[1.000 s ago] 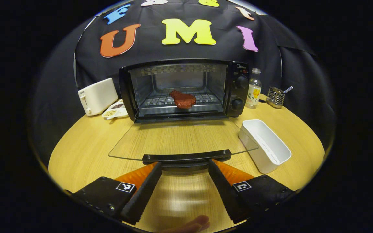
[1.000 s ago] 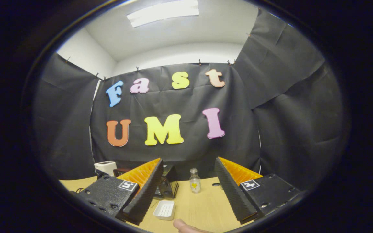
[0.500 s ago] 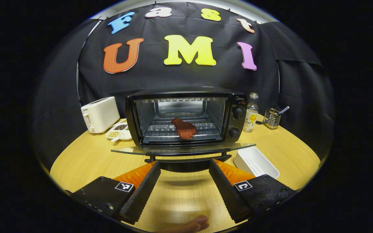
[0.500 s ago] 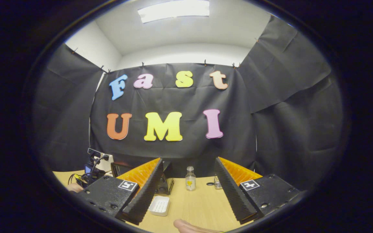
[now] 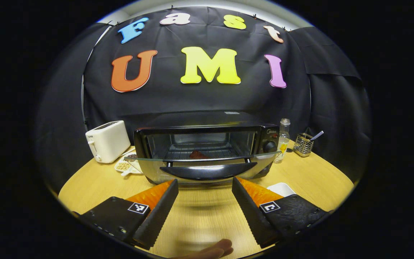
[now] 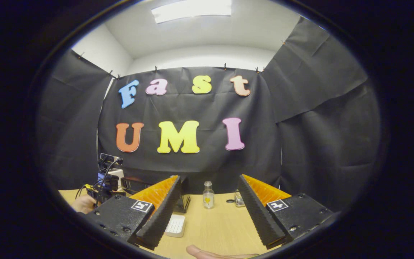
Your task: Open the electric oven with the left hand, put the food in, and close the electric oven.
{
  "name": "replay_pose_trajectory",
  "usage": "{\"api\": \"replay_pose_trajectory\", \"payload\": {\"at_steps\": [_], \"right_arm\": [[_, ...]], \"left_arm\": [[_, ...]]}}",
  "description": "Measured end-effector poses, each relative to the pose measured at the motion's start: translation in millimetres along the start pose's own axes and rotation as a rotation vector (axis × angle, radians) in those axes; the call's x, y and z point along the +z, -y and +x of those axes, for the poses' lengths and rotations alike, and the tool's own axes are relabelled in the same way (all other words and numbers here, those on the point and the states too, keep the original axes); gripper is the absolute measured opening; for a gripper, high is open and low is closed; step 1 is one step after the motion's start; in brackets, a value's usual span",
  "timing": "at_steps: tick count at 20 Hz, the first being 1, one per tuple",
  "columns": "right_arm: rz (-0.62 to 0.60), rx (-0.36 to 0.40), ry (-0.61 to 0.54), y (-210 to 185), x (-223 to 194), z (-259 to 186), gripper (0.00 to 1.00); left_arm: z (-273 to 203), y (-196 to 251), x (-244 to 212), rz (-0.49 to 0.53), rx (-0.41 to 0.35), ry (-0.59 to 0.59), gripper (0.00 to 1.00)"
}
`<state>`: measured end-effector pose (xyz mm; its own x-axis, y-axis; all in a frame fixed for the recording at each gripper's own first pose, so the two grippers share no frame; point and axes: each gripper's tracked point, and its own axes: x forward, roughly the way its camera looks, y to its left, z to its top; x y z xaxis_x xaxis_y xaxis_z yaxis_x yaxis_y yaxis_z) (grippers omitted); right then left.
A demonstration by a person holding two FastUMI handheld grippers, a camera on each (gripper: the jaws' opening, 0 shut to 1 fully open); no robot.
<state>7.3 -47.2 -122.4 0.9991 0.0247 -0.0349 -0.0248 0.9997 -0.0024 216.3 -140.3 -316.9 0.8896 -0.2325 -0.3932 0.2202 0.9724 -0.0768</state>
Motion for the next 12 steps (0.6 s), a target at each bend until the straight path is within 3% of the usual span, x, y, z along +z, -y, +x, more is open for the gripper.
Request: {"api": "replay_pose_trajectory", "payload": {"at_steps": [2, 7, 11, 12], "right_arm": [[0.0, 0.009, -0.002, -1.9, -0.1, -3.2, 0.96], [-0.009, 0.016, -0.017, -1.2, -0.4, -10.2, 0.96], [-0.002, 0.02, -0.03, -6.3, -0.1, -18.8, 1.0], [-0.001, 0.027, -0.039, -8.1, -0.9, -22.0, 0.96]], "left_arm": [[7.6, -5.5, 11.2, -0.008, 0.006, 0.028, 0.96], [21.8, -24.6, 34.2, -0.064, 0.007, 0.072, 0.96], [5.4, -36.9, 51.1, -0.087, 0.006, 0.102, 0.96], [-2.2, -40.1, 56.4, -0.091, 0.009, 0.11, 0.95]]}}
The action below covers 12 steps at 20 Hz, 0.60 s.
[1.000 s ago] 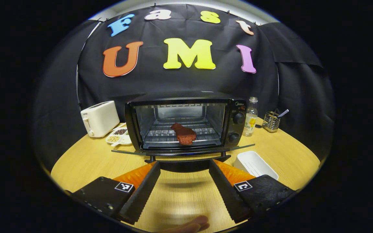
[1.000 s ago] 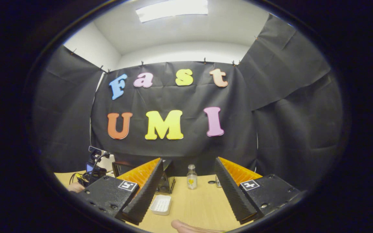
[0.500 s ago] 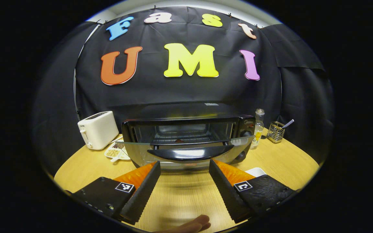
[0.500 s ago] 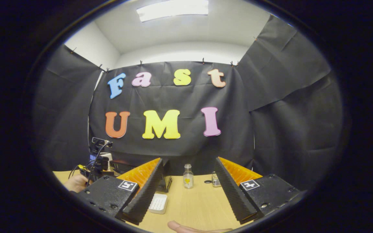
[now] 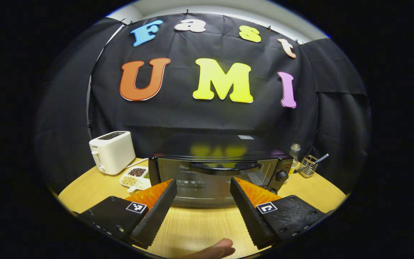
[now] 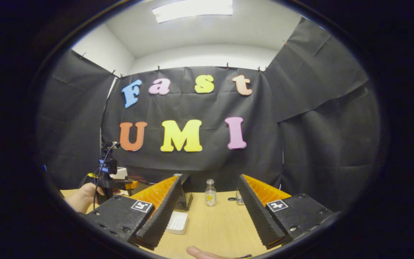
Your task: Open the electric oven with the left hand, put the food in, and close the electric oven.
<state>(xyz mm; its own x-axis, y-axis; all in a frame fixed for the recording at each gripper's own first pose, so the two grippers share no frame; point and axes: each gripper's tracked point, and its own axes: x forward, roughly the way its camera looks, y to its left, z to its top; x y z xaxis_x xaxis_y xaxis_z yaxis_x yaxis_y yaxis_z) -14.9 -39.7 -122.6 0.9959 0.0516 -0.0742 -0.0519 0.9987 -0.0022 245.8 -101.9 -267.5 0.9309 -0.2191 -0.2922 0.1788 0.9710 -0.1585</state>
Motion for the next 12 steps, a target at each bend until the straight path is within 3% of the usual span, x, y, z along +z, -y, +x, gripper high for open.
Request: {"api": "replay_pose_trajectory", "payload": {"at_steps": [5, 6, 7, 12], "right_arm": [[-0.007, -0.022, -0.003, 2.1, 6.2, -15.1, 0.96], [-0.004, -0.023, -0.004, 1.2, 7.1, -18.4, 1.0], [0.0, -0.027, -0.004, 1.8, 8.0, -21.4, 0.96], [0.032, -0.057, 0.002, 4.8, 21.7, -28.3, 1.0]], "left_arm": [[-48.7, -9.7, 35.7, -0.02, 0.001, 0.059, 0.95], [-61.4, -8.9, 47.2, -0.027, -0.008, 0.078, 0.95], [-74.0, -10.8, 58.2, -0.026, -0.008, 0.1, 0.95], [-149.4, -14.3, 87.8, 0.043, 0.047, 0.131, 0.94]]}}
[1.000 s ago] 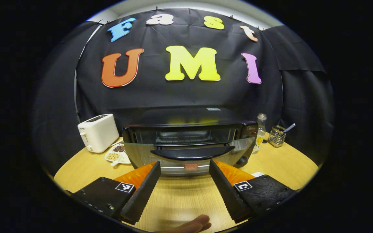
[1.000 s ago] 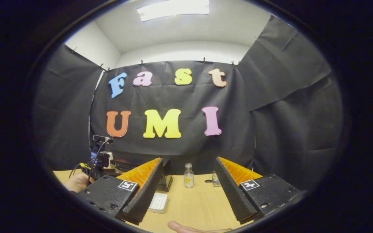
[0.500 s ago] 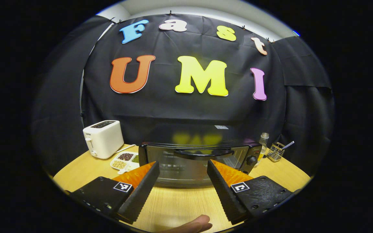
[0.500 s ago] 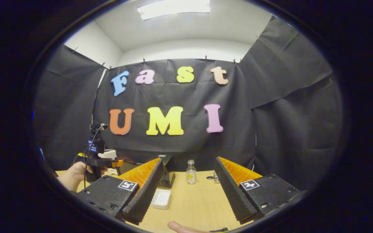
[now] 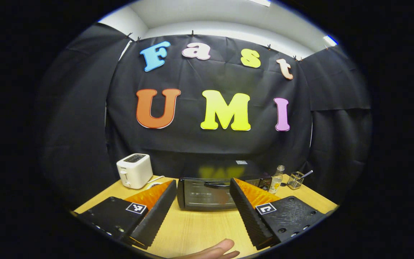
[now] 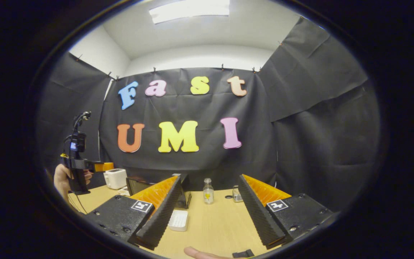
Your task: Open the electric oven with the left hand, put the food in, and close the electric oven.
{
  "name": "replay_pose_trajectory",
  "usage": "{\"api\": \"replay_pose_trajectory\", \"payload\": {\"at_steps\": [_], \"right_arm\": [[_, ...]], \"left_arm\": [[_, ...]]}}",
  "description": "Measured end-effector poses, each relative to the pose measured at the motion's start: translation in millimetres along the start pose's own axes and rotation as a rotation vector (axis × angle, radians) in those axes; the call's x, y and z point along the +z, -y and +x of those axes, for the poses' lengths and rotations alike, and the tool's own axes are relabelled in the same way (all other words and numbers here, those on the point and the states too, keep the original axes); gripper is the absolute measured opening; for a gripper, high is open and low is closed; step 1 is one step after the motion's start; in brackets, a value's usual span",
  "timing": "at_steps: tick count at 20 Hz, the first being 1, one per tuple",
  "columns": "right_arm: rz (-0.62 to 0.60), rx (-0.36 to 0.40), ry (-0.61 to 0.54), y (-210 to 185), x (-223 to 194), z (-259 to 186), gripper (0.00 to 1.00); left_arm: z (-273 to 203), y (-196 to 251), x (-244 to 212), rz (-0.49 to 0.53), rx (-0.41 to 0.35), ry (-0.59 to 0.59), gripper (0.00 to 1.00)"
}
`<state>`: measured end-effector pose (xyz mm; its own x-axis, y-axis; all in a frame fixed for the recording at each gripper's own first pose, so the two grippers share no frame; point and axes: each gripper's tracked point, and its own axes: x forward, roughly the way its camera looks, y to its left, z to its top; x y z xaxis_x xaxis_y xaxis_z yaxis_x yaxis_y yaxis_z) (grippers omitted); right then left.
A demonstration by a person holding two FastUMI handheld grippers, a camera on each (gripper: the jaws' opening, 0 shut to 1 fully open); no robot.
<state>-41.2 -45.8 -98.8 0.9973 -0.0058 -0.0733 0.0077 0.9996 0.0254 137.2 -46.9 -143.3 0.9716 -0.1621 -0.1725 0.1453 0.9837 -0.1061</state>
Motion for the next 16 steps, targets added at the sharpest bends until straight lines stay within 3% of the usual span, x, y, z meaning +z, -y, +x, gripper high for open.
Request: {"api": "replay_pose_trajectory", "payload": {"at_steps": [2, 4, 6, 10, 12, 14, 15, 16], "right_arm": [[0.023, -0.028, -0.014, 6.3, 3.3, 1.8, 0.96], [0.036, -0.019, -0.014, 2.2, 7.7, -0.3, 1.0], [0.03, -0.021, -0.021, 2.8, 8.0, 0.3, 0.96], [0.008, -0.026, -0.011, 0.9, 15.9, -2.8, 1.0], [0.0, -0.022, -0.004, -1.1, 17.3, -6.3, 1.0], [0.004, -0.023, 0.014, -1.2, 23.7, -8.0, 0.96], [0.007, -0.02, 0.03, -2.4, 27.6, -8.4, 1.0], [0.004, -0.018, 0.035, -2.9, 28.4, -9.0, 0.96]], "left_arm": [[-34.5, 10.6, 7.2, 0.043, 0.002, 0.013, 0.94], [-62.2, 19.8, 20.8, 0.077, -0.001, 0.038, 0.94], [-87.7, 32.0, 33.5, 0.068, -0.013, 0.068, 0.94], [-131.0, 39.7, 45.8, 0.058, -0.006, 0.141, 0.94], [-148.3, 51.0, 33.5, 0.073, -0.034, 0.154, 0.94], [-154.5, 42.9, 25.9, 0.03, -0.008, 0.158, 0.94], [-154.3, 39.6, 20.6, 0.011, 0.005, 0.153, 0.95], [-153.4, 40.1, 15.4, 0.003, 0.002, 0.14, 0.95]]}}
